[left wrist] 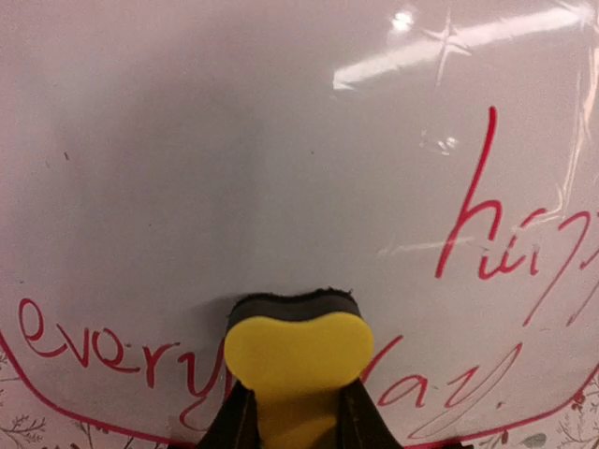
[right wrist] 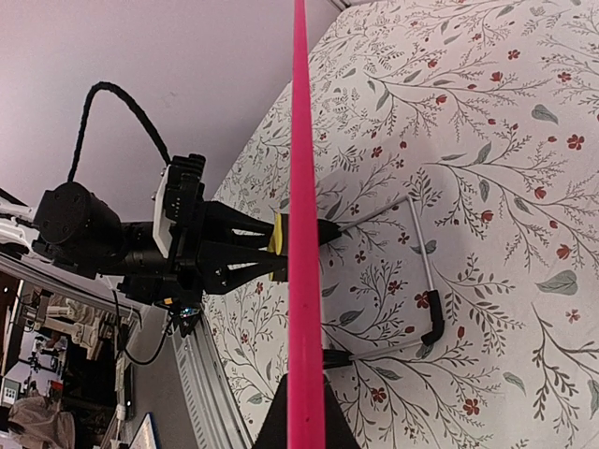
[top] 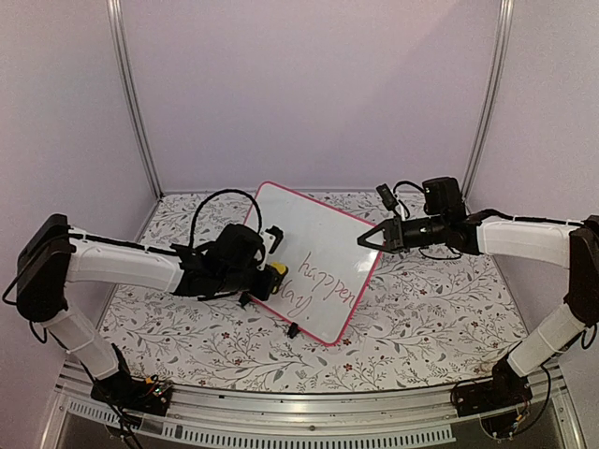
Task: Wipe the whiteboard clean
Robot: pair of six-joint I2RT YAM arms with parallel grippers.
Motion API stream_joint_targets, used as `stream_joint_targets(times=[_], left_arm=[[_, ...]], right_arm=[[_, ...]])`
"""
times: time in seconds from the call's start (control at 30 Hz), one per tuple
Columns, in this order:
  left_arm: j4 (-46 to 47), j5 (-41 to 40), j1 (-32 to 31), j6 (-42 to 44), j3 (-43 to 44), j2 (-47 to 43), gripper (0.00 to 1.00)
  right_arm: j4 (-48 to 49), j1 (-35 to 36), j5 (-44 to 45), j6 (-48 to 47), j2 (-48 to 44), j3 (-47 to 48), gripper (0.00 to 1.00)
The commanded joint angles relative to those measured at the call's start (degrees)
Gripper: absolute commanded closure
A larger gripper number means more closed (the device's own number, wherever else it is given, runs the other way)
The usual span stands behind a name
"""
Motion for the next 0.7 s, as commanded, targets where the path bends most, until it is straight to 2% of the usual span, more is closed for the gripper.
stream_joint_targets(times=[0.0, 0.27, 0.43, 0.67], left_arm=[[-5.3, 1.4, -2.0, -0.9, -2.6, 0.6, 1.00], [-2.8, -3.3, -1.1, 1.7, 2.7, 2.0, 1.00], [0.2, -2.1, 0.9, 4.5, 8.9, 4.8, 1.00], [-0.7, -0.6, 1.4, 7.8, 17.6, 9.1, 1.00]], right_arm=[[-10.1, 3.2, -1.8, -4.1, 3.2, -1.7, 1.00], [-9.6, 3.2, -2.1, -4.4, 4.8, -1.6, 1.00], [-9.9, 3.2, -2.1, -4.7, 5.6, -1.6, 1.00], [-10.0, 3.2, -2.2, -4.8, 5.9, -1.6, 1.00]])
